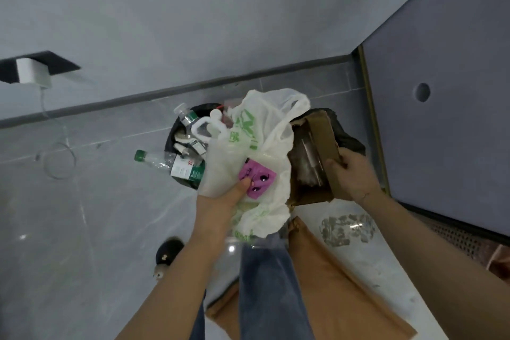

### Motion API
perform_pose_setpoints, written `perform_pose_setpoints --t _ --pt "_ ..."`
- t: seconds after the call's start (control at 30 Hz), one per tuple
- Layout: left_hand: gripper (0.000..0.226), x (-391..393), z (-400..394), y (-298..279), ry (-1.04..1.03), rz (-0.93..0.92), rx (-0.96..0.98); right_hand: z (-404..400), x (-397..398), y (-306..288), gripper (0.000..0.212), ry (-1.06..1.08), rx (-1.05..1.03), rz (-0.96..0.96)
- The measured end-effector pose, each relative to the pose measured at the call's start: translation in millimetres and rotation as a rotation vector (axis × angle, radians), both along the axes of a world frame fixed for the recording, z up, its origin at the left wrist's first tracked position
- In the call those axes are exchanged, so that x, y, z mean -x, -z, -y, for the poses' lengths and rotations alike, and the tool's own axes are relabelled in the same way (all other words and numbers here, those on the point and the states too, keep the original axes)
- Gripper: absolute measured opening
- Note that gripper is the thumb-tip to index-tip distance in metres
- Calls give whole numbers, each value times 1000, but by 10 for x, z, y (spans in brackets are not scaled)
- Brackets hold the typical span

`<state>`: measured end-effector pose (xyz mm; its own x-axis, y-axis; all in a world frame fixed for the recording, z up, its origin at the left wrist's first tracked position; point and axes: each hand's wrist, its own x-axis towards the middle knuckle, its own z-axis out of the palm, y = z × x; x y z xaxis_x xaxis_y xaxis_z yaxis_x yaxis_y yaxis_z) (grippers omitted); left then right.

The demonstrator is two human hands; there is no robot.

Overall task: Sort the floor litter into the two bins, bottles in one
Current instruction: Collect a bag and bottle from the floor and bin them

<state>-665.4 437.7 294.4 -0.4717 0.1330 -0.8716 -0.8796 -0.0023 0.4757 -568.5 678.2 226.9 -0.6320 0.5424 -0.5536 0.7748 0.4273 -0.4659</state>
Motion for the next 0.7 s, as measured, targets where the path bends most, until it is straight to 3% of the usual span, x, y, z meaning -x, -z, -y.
perform_pose_setpoints --t 0.17,0.37,0.43,0.47,0.6,0.7 --pt "40 -106 -826 89 70 -95 -82 -366 -57 29 11 291 330 -9" --pt "16 -342 -1402 498 157 -235 55 -613 -195 195 12 427 493 -23" --pt "8 -392 -1447 696 288 -327 148 -673 -247 248 33 500 517 -10" --pt "5 -425 -1467 790 391 -388 223 -706 -284 274 37 522 505 -19" --pt "11 -496 -1504 1018 856 -694 483 -715 -396 288 7 392 236 -47" --pt "21 -478 -1559 1101 1141 -935 594 -683 -458 305 15 361 41 12"
